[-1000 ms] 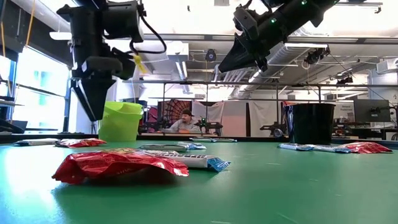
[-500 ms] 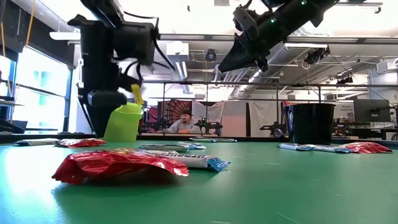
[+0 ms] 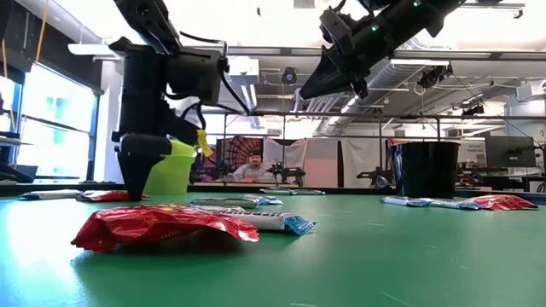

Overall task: Sort candy by brand, put in halloween buckets
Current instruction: Put the red candy into the green bucket

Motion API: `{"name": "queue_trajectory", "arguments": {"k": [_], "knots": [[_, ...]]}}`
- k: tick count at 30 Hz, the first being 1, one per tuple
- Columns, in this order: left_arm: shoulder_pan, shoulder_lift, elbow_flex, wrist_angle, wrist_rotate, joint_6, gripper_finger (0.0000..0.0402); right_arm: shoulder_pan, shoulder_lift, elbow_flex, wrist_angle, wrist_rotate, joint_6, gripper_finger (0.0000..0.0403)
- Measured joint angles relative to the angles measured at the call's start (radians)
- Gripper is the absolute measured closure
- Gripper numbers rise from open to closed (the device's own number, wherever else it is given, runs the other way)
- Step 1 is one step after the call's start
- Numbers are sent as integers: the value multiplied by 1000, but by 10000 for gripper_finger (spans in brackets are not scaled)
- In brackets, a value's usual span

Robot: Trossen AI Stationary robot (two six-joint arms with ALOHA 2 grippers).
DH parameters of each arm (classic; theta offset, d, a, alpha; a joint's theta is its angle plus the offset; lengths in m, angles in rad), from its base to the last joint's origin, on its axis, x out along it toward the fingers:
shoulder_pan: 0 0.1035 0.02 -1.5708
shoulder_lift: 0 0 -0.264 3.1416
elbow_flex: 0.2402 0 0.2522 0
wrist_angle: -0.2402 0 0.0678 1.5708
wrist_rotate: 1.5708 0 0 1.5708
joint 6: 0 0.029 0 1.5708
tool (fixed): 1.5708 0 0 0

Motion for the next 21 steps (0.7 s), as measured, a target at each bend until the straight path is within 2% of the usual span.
{"name": "queue_trajectory", "arguments": {"k": [3, 8, 14, 21], "knots": [[16, -3, -1, -2, 16, 54, 283, 0, 0, 0, 2, 0, 1, 379], [30, -3, -2, -4, 54, 102, 385, 0, 0, 0, 3, 0, 1, 379], [30, -44, -9, -33, 74, 100, 397, 0, 0, 0, 3, 0, 1, 379], [36, -199, -7, -59, 84, 45, 401, 0, 0, 0, 3, 0, -1, 379]]}}
